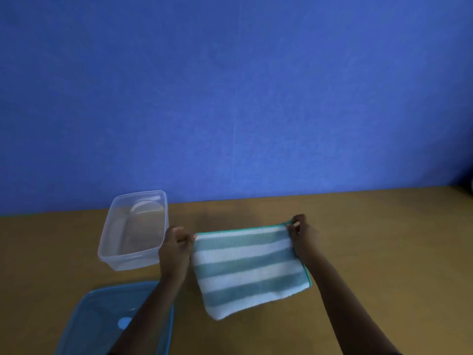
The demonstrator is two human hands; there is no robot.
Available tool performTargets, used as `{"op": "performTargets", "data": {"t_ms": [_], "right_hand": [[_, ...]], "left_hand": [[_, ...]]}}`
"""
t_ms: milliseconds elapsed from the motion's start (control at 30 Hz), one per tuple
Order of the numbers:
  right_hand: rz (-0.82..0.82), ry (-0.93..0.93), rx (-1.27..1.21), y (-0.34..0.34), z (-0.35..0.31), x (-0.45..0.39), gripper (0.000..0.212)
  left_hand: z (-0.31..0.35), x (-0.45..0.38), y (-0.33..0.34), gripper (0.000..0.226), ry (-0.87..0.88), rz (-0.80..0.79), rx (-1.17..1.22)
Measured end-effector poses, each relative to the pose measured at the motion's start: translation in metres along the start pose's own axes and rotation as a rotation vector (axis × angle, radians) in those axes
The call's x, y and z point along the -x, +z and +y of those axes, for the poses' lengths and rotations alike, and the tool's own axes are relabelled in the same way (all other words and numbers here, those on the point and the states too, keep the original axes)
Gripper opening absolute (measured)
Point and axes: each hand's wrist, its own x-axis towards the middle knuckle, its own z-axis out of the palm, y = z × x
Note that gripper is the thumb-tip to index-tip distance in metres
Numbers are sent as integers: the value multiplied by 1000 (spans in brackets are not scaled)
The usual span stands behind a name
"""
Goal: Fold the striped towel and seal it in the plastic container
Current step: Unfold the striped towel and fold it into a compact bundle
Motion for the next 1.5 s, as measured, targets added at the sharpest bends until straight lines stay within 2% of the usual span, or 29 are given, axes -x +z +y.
{"op": "performTargets", "data": {"t_ms": [67, 167, 233, 300, 400, 467, 533, 633, 733, 833, 900, 1033, 1233, 1300, 1400, 1500], "right_hand": [[-15, 92, 28, 7, 9, -2, 34], [-96, 130, 126, 16, 23, 12, 41], [-148, 178, 176, 21, 35, 24, 40], [-205, 255, 222, 25, 45, 34, 41], [-263, 320, 231, 26, 53, 43, 45], [-311, 348, 210, 26, 55, 43, 46], [-347, 362, 203, 26, 56, 41, 47], [-355, 372, 205, 28, 57, 39, 48], [-359, 369, 279, 31, 62, 39, 53], [-348, 331, 313, 34, 66, 37, 41], [-304, 321, 245, 32, 62, 37, 31], [-180, 301, 167, 25, 50, 38, 31], [-37, 45, 0, 12, 16, 27, 22], [-10, -15, -65, 9, 4, 22, 21], [25, -24, -97, 9, -4, 17, 24], [-83, 124, 62, 15, 14, 14, 27]], "left_hand": [[-4, 11, 11, 43, 70, -10, -84], [-26, 39, 23, 64, 255, -184, -184], [-49, 61, 26, 64, 300, -278, -184], [-68, 79, 23, 54, 314, -326, -169], [-86, 96, 21, 40, 394, -284, -168], [-95, 102, 21, 48, 406, -255, -224], [-98, 103, 20, 51, 364, -234, -299], [-95, 97, 22, 32, 303, -205, -322], [-88, 90, 24, 42, 254, -228, -354], [-72, 87, 21, 36, 179, -198, -334], [-61, 82, 20, 32, 92, -152, -310], [-48, 76, 19, 25, 52, -82, -277], [-48, 73, 15, 22, 7, -127, -329], [-47, 75, 15, 23, -10, -139, -348], [-47, 78, 15, 38, -13, -148, -363], [-49, 82, 14, 44, 2, -183, -398]]}}
